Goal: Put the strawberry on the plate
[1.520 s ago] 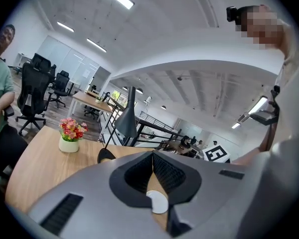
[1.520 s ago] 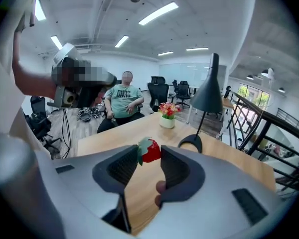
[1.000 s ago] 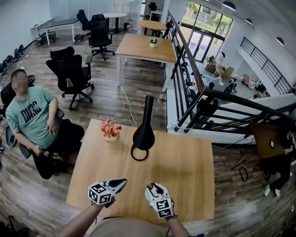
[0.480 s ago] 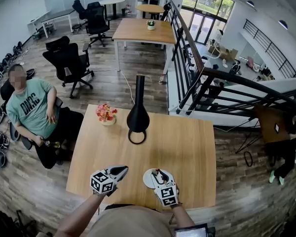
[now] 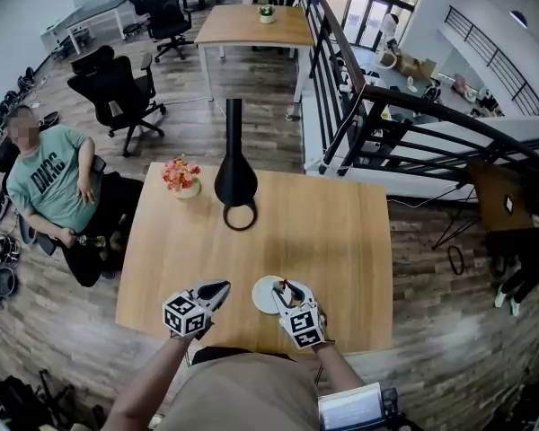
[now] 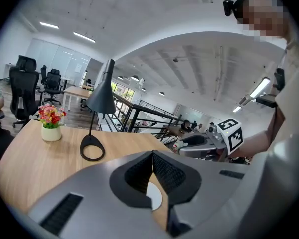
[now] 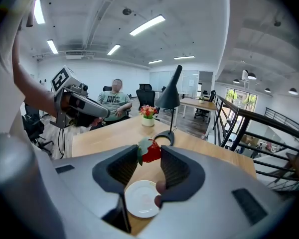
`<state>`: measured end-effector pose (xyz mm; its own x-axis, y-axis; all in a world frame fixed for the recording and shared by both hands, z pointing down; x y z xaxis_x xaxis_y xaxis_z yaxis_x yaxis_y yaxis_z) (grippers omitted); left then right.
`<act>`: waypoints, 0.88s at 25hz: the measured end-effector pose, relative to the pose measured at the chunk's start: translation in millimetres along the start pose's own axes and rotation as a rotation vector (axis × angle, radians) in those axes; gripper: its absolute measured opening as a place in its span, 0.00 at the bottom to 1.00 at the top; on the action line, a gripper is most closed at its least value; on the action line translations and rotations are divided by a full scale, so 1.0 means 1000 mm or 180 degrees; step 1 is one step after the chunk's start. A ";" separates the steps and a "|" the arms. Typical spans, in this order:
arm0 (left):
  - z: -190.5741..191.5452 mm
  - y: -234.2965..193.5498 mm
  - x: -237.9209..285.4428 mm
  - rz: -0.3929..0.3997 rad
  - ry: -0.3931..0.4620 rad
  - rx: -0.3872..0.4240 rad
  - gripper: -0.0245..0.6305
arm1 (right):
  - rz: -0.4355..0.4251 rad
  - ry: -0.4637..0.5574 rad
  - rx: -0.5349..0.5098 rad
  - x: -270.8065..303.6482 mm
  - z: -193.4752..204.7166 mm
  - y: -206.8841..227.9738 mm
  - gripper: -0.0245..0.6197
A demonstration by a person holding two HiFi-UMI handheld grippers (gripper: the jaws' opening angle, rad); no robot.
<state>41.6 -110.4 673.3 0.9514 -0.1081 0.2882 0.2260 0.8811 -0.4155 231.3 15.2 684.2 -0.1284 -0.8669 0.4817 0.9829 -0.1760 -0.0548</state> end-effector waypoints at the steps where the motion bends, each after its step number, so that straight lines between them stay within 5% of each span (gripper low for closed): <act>1: 0.004 0.002 0.002 -0.0014 -0.0013 -0.0003 0.04 | -0.0017 -0.0013 -0.0003 0.001 0.003 0.001 0.27; 22: 0.044 0.012 0.013 -0.0244 -0.0228 -0.0027 0.04 | -0.0217 -0.0397 -0.0008 0.015 0.069 0.009 0.27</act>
<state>47.7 -81.5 709.8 0.9140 -0.1417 0.3803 0.2996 0.8676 -0.3969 247.2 32.7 751.8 -0.1772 -0.7881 0.5895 0.9721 -0.2337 -0.0203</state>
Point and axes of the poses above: the fingertips, and each gripper's own axes: x forward along the fingers, y to its right, z out of its underside, the point moved 7 cm from there along -x, backward along the fingers, and after that the axes turned 6 degrees about y, right-handed, at the moved point
